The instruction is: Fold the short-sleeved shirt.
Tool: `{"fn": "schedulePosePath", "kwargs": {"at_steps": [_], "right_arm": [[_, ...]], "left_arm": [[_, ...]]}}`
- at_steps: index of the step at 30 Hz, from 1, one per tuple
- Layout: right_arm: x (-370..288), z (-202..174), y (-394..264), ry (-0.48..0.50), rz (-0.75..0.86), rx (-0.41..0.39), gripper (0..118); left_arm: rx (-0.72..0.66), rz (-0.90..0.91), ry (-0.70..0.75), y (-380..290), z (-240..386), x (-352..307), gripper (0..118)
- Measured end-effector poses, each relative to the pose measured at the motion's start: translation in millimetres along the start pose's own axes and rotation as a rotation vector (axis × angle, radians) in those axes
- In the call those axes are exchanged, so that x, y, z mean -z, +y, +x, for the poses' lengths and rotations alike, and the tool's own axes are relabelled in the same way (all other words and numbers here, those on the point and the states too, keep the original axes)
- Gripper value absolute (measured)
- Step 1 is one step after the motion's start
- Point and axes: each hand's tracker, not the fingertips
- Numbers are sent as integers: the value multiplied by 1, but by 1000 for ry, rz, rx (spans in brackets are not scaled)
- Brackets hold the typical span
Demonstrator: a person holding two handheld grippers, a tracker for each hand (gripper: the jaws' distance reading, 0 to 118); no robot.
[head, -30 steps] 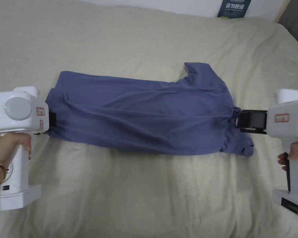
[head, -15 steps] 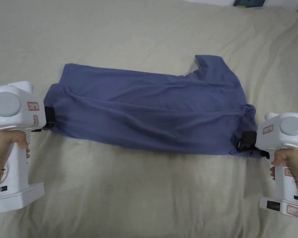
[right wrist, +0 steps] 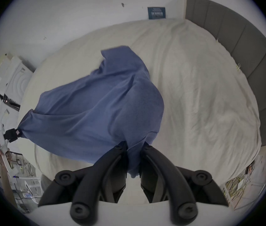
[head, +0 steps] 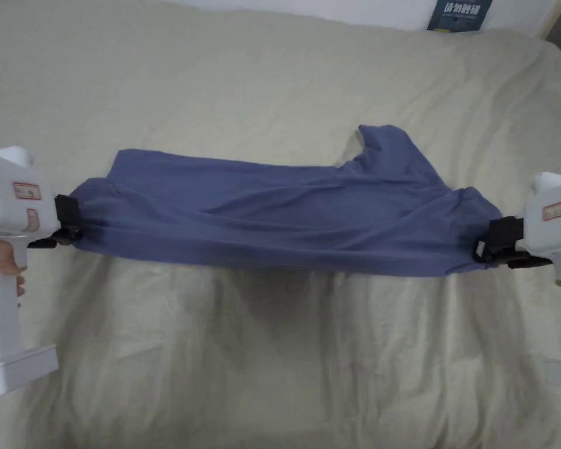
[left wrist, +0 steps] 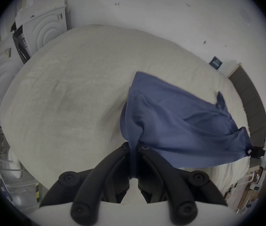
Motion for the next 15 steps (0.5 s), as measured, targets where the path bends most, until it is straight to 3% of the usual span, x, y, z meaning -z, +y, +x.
{"fn": "schedulePosePath", "kwargs": {"at_steps": [5,12,14,15], "right_arm": [[-24,8,-51,48,14,26,18],[16,16,-129,35,-92,99,18],[22,16,-139,16,-82,103,18],[24,15,-142,6,-68,107,20]], "left_arm": [[-6,10,-17,-47,-18,-40,6],[-53,-138,19,-124,-53,1,7],[-70,-137,33,-130,-61,13,16],[-65,-141,57,-132,-62,19,34]]}}
